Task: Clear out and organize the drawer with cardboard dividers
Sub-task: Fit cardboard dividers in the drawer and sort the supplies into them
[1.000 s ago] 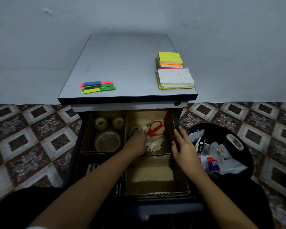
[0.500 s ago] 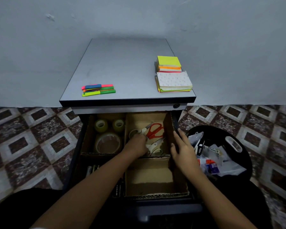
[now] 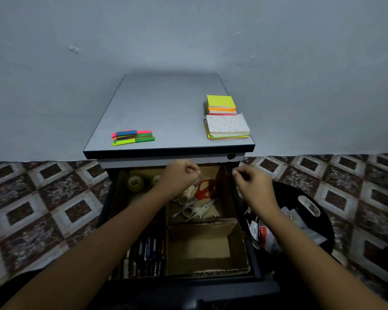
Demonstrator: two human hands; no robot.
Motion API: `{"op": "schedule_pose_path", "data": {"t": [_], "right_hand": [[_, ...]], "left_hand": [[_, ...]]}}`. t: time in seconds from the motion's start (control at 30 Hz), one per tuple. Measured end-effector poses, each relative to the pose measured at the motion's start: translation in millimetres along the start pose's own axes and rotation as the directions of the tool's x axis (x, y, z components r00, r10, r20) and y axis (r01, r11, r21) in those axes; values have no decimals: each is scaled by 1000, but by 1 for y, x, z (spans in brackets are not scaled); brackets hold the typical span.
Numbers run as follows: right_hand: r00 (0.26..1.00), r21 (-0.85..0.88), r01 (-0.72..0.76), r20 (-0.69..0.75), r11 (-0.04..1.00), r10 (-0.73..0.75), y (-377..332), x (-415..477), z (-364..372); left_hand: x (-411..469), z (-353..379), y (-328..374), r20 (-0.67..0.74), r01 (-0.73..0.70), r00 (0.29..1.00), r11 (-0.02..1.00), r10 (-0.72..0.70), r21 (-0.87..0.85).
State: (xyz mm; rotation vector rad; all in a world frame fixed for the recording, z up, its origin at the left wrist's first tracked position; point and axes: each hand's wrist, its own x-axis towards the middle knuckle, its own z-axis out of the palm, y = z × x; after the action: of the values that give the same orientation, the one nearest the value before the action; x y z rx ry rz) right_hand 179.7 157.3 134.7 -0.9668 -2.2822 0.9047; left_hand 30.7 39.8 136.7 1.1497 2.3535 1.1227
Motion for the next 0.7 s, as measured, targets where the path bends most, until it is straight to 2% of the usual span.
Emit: {"op": "schedule_pose_path", "data": {"t": [0.17,0.23,0.37,0.53,0.7], "right_hand": [[994,18,3,-106,1000,-1,-40,47,-39],[997,-51,-8,-74,999,4,-49,72,-48],[990,-184,-127,43,975,137,-52,112,-50],[976,-220,-184,74,958,205,-46,132,-43],[968,-179,-235,48,955,248,-41,141,-40]], "left_hand": [[34,-27,42,-94,107,987,965,-133,-238],[53,-31,55,-91,145,979,937,-182,-318],[84,-30,73,-7,312,938,850,-347,-425],[102,-21,81,57,410,904,820,-424,-399],[112,-13,81,22,418,898,835,-440,-358]]}}
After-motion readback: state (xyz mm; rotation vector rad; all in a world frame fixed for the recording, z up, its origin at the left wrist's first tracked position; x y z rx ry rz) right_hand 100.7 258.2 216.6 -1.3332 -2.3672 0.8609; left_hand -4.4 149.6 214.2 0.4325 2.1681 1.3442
